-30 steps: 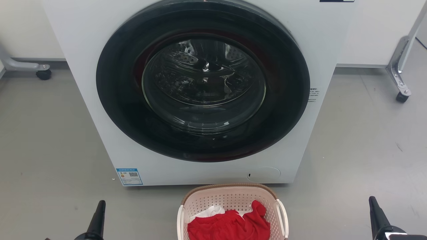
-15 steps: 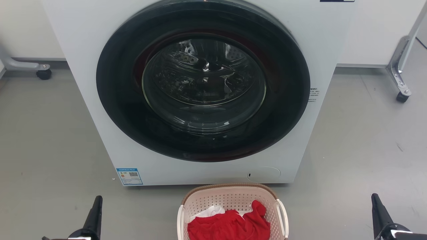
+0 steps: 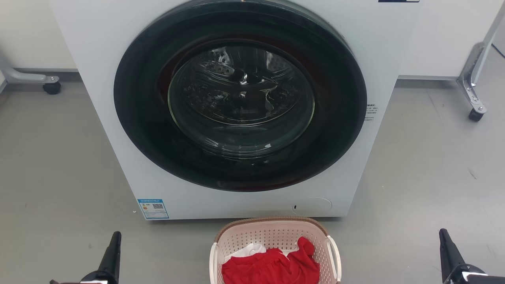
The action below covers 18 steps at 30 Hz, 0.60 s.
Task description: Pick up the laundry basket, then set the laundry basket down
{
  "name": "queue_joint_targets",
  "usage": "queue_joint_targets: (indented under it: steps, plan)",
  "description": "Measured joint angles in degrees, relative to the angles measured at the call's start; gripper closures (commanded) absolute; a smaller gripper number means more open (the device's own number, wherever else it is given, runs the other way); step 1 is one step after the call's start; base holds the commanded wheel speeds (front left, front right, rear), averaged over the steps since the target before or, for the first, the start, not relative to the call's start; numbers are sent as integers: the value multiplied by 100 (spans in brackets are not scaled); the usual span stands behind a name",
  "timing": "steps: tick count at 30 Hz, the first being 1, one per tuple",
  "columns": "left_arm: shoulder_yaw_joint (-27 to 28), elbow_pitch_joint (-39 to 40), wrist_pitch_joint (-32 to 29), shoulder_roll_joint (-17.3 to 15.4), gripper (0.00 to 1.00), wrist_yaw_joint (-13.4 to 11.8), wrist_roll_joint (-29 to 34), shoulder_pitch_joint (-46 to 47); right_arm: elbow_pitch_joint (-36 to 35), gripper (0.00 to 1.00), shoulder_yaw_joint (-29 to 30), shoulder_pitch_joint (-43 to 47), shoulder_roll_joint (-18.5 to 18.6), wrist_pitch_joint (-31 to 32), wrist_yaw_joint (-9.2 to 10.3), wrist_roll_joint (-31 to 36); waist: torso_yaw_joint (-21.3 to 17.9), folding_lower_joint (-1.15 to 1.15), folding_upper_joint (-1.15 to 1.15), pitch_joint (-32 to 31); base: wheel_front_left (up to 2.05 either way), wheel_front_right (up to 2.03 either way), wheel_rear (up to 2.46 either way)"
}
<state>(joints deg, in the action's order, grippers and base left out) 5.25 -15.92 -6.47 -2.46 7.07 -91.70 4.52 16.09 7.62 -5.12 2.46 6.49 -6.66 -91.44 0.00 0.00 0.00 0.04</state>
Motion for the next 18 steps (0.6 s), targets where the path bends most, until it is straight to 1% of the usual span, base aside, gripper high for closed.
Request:
queue_joint_targets:
  steps: [18]
  plan:
    - [-1, -1, 0, 0, 100, 0, 0, 0, 1, 100, -1, -1, 0, 0, -15, -1, 0, 0, 0, 0, 0, 0, 0]
